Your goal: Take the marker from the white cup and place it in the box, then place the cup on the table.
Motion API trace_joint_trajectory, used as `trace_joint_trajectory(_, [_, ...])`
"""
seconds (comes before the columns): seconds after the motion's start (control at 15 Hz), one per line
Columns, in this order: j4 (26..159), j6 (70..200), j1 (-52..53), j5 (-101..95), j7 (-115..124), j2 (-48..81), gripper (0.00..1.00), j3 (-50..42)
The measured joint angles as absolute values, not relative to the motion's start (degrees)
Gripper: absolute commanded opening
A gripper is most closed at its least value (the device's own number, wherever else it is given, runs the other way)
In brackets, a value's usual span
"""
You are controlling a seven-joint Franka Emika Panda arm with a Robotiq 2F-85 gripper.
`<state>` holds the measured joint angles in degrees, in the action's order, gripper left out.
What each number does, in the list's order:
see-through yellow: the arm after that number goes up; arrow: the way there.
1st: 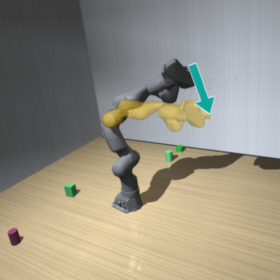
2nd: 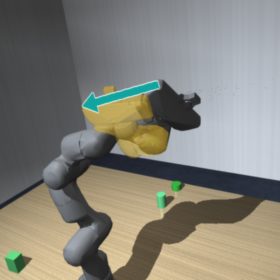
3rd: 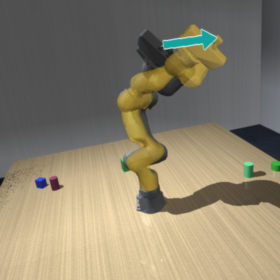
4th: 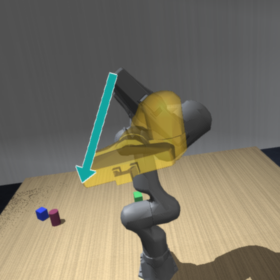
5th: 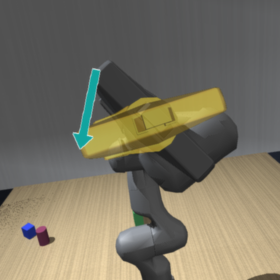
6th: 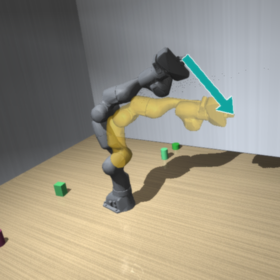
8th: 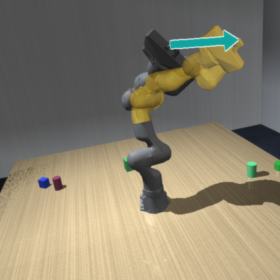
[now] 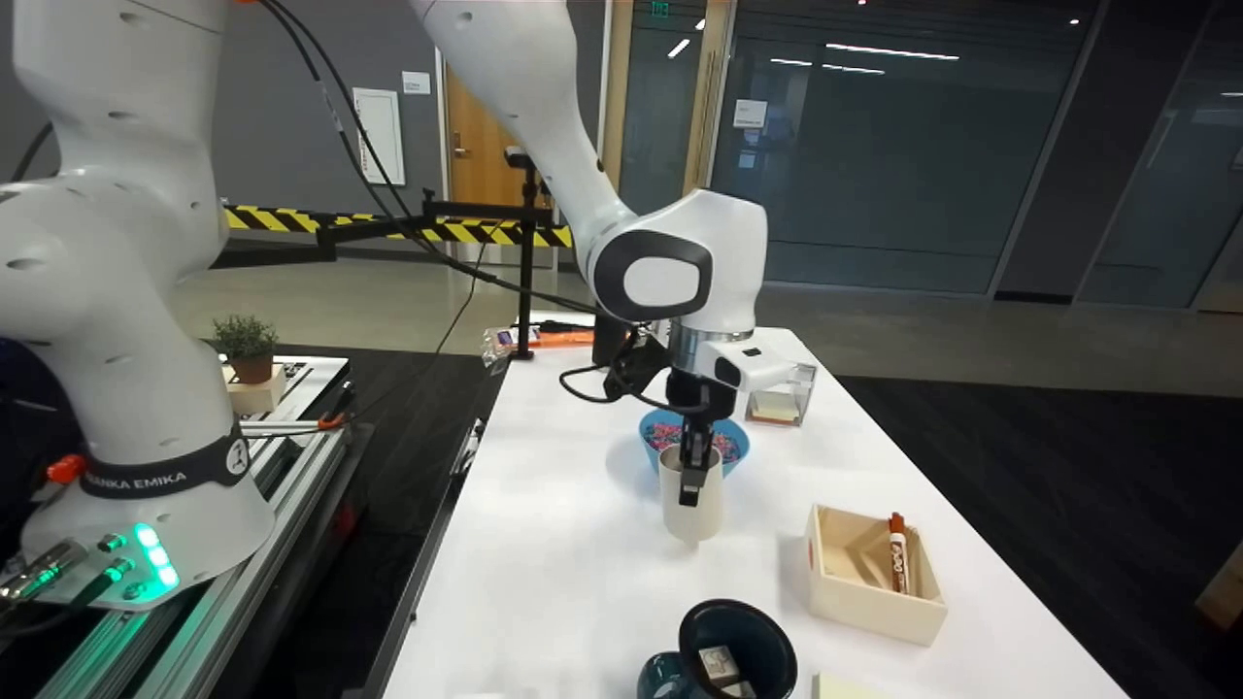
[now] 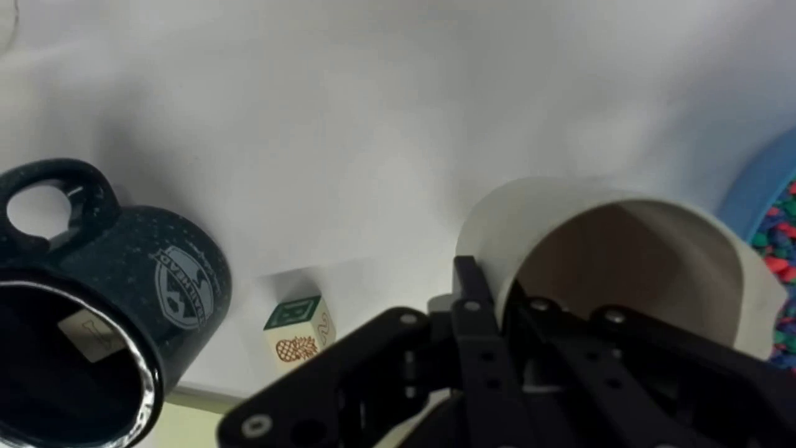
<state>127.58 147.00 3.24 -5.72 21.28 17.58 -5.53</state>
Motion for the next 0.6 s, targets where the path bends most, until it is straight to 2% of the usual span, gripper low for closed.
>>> trace_joint_trajectory(0.13, [128.9,147.8,2.9,-3.5,21.3,17.8,0.02,-5.5])
trace_joint_trajectory(0.2, [129.4,148.1,2.6,-1.8,21.3,18.2,0.07,-5.2])
trace_joint_trajectory(0.27, [129.8,148.3,2.2,0.2,21.3,18.5,0.32,-4.9])
trace_joint_trajectory(0.33, [130.0,148.3,1.8,2.3,21.1,19.0,0.32,-4.5])
trace_joint_trajectory(0.4, [130.0,148.4,1.4,4.2,20.8,19.1,0.36,-4.1])
trace_joint_trajectory(0.6, [129.7,147.6,1.3,4.8,22.3,19.3,0.56,-4.7])
